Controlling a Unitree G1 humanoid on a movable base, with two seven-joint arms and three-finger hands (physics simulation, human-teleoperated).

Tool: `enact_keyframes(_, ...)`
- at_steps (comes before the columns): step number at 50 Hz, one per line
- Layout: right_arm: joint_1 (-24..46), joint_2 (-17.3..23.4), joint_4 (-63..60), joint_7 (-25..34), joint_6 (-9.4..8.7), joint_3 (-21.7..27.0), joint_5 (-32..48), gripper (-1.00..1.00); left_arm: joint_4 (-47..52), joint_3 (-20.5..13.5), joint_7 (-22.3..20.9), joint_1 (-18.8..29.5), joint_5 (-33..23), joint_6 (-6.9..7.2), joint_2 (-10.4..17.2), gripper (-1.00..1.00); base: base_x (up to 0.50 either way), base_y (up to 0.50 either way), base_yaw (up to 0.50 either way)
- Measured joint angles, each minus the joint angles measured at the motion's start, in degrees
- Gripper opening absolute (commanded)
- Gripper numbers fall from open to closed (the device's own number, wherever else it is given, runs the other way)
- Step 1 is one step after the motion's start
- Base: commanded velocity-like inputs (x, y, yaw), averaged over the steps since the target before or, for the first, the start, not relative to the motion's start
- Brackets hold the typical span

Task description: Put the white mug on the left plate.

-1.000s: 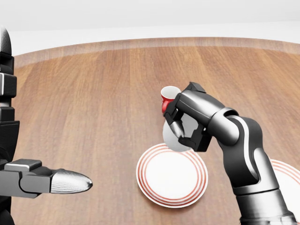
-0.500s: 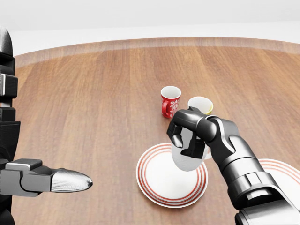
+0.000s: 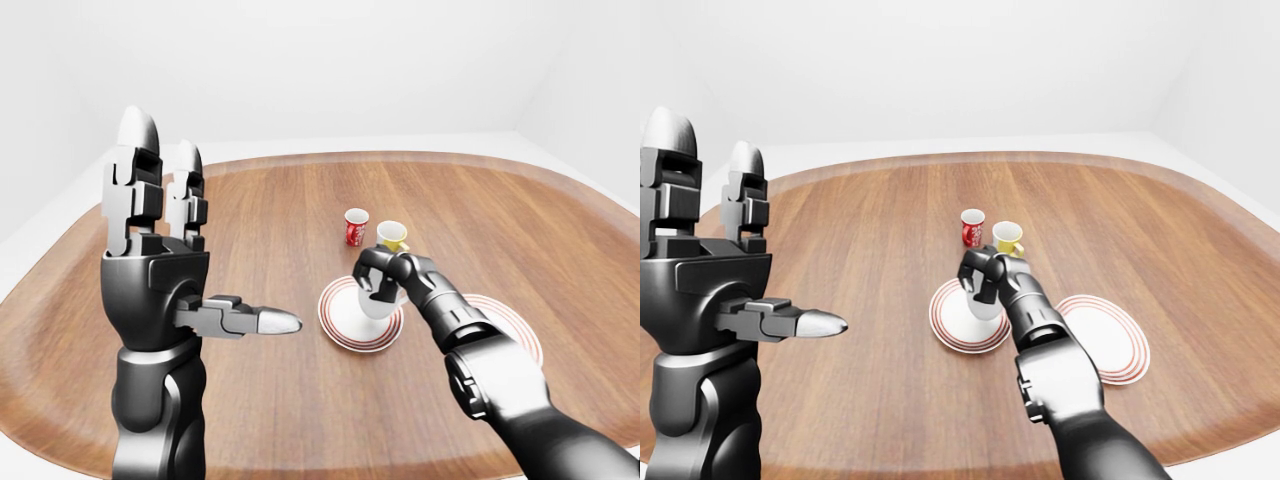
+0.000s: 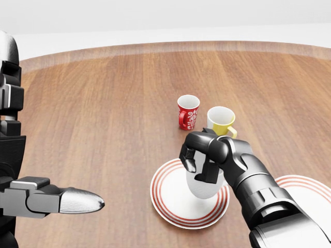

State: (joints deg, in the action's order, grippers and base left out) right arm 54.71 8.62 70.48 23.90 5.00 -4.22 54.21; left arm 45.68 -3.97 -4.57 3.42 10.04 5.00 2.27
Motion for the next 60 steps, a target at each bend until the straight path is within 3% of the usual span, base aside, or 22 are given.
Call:
enact_keyframes(38, -1.2, -2.6, 1.8, -5.0, 0.0, -0.8, 1.3, -1.0, -0.2, -0.1, 0.0, 0.0, 0.0, 0.0, 0.0, 1.0, 0.0, 0.0, 0.0)
enact_keyframes(39, -1.2, -2.6, 1.9, -5.1, 0.0, -0.8, 1.2, -0.76, -0.2, -0.1, 0.0, 0.0, 0.0, 0.0, 0.0, 1.0, 0.0, 0.0, 0.0)
enact_keyframes(40, -1.2, -2.6, 1.9, -5.1, 0.0, -0.9, 1.2, 0.13, -0.2, -0.1, 0.0, 0.1, 0.1, 0.0, 0.0, 1.0, 0.0, 0.0, 0.0)
enact_keyframes(42, -1.1, -2.6, 2.0, -5.2, 0.0, -0.9, 1.1, 1.0, -0.2, -0.2, 0.0, 0.1, 0.1, 0.0, 0.0, 1.0, 0.0, 0.0, 0.0)
enact_keyframes(60, -1.8, -2.8, 1.9, -3.7, 0.0, -1.2, 1.2, 1.0, -0.4, -0.6, 0.1, 0.3, 0.3, 0.0, 0.2, 1.0, 0.0, 0.0, 0.0)
